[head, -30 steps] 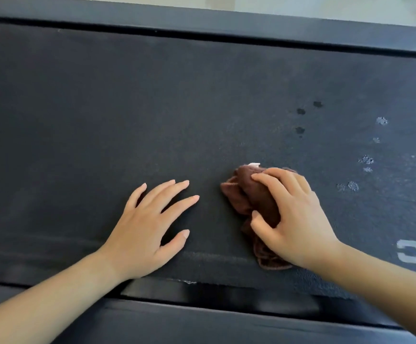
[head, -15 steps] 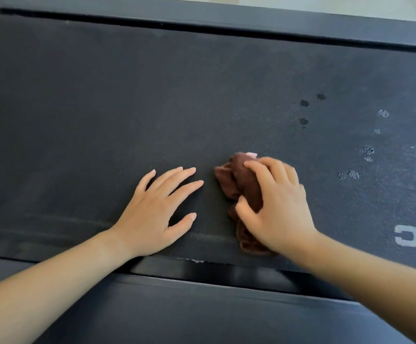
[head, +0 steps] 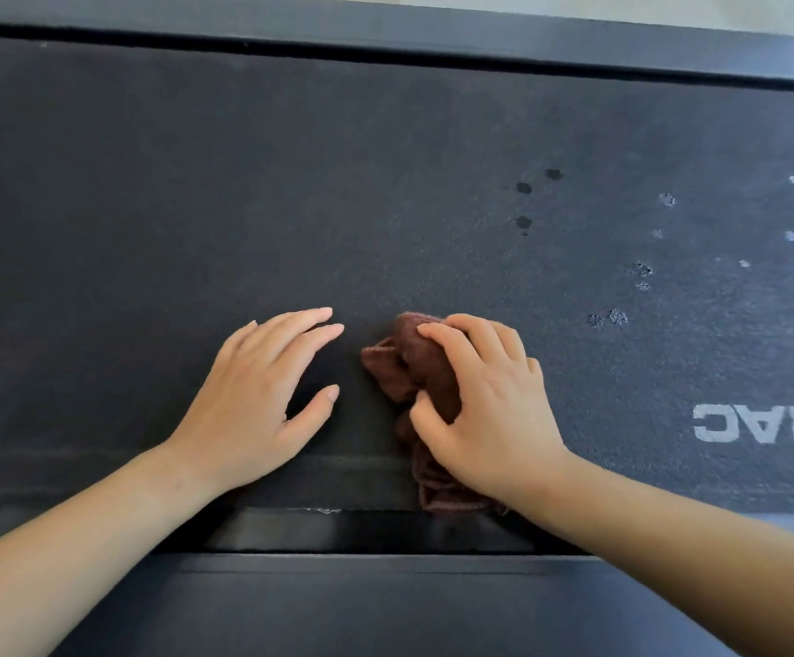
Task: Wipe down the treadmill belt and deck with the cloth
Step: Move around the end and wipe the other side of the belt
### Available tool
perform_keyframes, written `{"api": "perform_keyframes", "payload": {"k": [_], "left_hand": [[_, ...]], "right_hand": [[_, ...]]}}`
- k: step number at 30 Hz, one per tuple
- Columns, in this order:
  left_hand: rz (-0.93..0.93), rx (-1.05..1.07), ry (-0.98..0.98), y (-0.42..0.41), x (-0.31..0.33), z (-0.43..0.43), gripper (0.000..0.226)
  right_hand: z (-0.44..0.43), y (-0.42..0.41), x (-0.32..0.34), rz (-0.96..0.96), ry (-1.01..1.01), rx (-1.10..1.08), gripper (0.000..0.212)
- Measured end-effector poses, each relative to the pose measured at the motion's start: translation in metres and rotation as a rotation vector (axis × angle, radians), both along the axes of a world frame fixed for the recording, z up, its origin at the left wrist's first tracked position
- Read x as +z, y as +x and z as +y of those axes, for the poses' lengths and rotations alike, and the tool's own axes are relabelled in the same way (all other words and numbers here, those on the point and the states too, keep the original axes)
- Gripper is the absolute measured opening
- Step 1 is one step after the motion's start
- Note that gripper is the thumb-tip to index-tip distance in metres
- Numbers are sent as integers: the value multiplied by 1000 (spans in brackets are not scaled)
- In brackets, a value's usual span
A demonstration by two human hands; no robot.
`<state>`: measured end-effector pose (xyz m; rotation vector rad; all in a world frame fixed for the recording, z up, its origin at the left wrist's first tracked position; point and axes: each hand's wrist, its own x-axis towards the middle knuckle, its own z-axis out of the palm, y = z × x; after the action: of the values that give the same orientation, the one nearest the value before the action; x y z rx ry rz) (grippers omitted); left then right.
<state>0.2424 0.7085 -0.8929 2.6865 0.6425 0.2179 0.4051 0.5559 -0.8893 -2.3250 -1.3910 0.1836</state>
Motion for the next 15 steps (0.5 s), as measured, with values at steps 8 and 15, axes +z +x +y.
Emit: {"api": "perform_keyframes", "payload": {"k": [8,15], "left_hand": [[39,-201,54,36,-5,-19,53],[114,-248,38,48,-12,-19,57]], "right_hand": [[-33,67,0,-13,31,-227,54],[4,83,4,10,10,-194,53]]}}
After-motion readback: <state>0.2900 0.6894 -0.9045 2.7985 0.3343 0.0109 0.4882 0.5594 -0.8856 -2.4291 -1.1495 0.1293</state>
